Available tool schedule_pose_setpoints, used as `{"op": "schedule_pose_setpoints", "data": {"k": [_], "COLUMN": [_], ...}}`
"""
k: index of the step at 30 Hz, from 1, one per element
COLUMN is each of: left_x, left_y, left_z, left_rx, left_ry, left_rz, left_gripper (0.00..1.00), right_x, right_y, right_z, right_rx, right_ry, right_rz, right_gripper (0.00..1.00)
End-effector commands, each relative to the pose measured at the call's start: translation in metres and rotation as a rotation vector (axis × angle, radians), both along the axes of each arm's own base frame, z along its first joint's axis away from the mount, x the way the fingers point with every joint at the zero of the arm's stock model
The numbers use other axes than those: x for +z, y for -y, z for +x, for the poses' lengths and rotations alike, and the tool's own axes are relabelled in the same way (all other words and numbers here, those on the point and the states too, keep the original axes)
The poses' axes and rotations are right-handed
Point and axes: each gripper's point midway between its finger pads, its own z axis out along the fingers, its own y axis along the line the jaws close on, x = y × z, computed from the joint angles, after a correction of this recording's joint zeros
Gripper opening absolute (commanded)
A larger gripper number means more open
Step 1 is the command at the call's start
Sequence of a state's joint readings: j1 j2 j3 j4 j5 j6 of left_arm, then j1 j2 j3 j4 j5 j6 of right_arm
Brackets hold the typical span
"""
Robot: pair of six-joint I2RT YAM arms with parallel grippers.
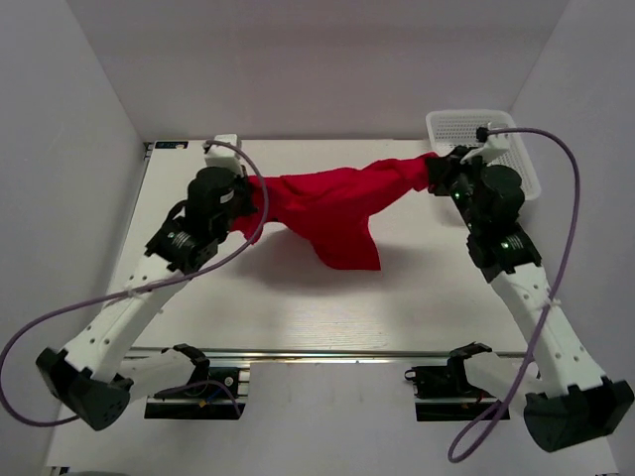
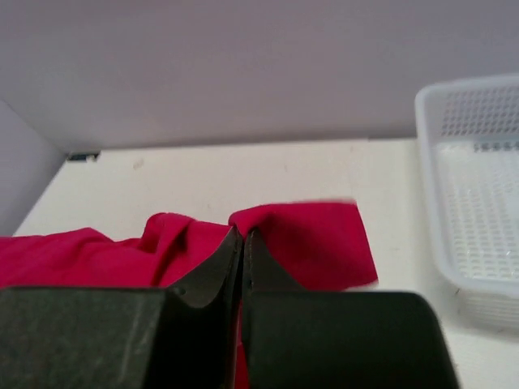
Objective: Fold and stack the t-shirts
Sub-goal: Flatten out the tshirt
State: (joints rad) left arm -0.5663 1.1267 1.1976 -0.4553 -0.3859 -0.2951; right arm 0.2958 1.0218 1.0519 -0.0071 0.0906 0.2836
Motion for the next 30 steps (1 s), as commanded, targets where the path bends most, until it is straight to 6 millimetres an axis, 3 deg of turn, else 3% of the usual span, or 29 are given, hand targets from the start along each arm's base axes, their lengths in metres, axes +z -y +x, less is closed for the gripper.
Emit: {"op": "schedule_pose_setpoints", "data": {"k": [1,2,3,4,5,9,10,13,14,16,18,19,22,24,25,27,28,30], "left_x": [0.070,0.083,0.097,0.114,0.122,0.158,0.166,0.184,0.190,0.203,0.206,0.203,0.181,0.157,0.151,0.120,0.108,0.081], "left_y": [-0.027,-0.027,-0.029,-0.035,-0.038,-0.053,-0.053,-0.044,-0.030,-0.023,-0.012,-0.010,-0.019,-0.021,-0.039,-0.040,-0.052,-0.050], "left_z": [-0.024,-0.029,-0.035,-0.048,-0.053,-0.085,-0.093,-0.121,-0.134,-0.151,-0.163,-0.160,-0.125,-0.093,-0.077,-0.041,-0.028,-0.003], "left_rx": [0.036,0.011,0.001,-0.007,-0.017,-0.040,-0.066,-0.203,-0.315,-0.404,-0.493,-0.494,-0.348,-0.236,-0.095,0.022,0.122,0.188], "left_ry": [0.176,0.211,0.251,0.296,0.324,0.429,0.454,0.507,0.526,0.577,0.582,0.560,0.461,0.366,0.339,0.242,0.214,0.152], "left_rz": [-0.028,-0.044,-0.059,-0.089,-0.094,-0.147,-0.152,-0.174,-0.185,-0.192,-0.195,-0.188,-0.161,-0.138,-0.123,-0.053,-0.011,0.061], "left_gripper": [0.00,0.00,0.00,0.00,0.00,0.00,0.00,0.00,0.00,0.00,0.00,0.00,0.00,0.00,0.00,0.00,0.00,0.00], "right_x": [0.080,0.089,0.113,0.126,0.146,0.186,0.205,0.231,0.237,0.247,0.253,0.253,0.239,0.212,0.202,0.152,0.139,0.075], "right_y": [0.023,0.024,0.029,0.030,0.034,0.047,0.052,0.062,0.066,0.069,0.074,0.074,0.070,0.065,0.066,0.058,0.059,0.046], "right_z": [-0.032,-0.038,-0.051,-0.061,-0.073,-0.104,-0.115,-0.142,-0.148,-0.160,-0.170,-0.171,-0.161,-0.137,-0.126,-0.084,-0.073,-0.038], "right_rx": [-0.071,-0.064,-0.066,-0.059,-0.061,-0.078,-0.091,-0.103,-0.114,-0.117,-0.124,-0.122,-0.119,-0.124,-0.146,-0.171,-0.197,-0.192], "right_ry": [0.196,0.221,0.280,0.315,0.365,0.452,0.495,0.576,0.596,0.623,0.645,0.647,0.609,0.530,0.491,0.326,0.278,0.096], "right_rz": [0.050,0.053,0.070,0.069,0.083,0.073,0.082,0.082,0.080,0.091,0.102,0.103,0.096,0.086,0.094,0.072,0.093,0.079], "right_gripper": [0.00,0.00,0.00,0.00,0.00,0.00,0.00,0.00,0.00,0.00,0.00,0.00,0.00,0.00,0.00,0.00,0.00,0.00]}}
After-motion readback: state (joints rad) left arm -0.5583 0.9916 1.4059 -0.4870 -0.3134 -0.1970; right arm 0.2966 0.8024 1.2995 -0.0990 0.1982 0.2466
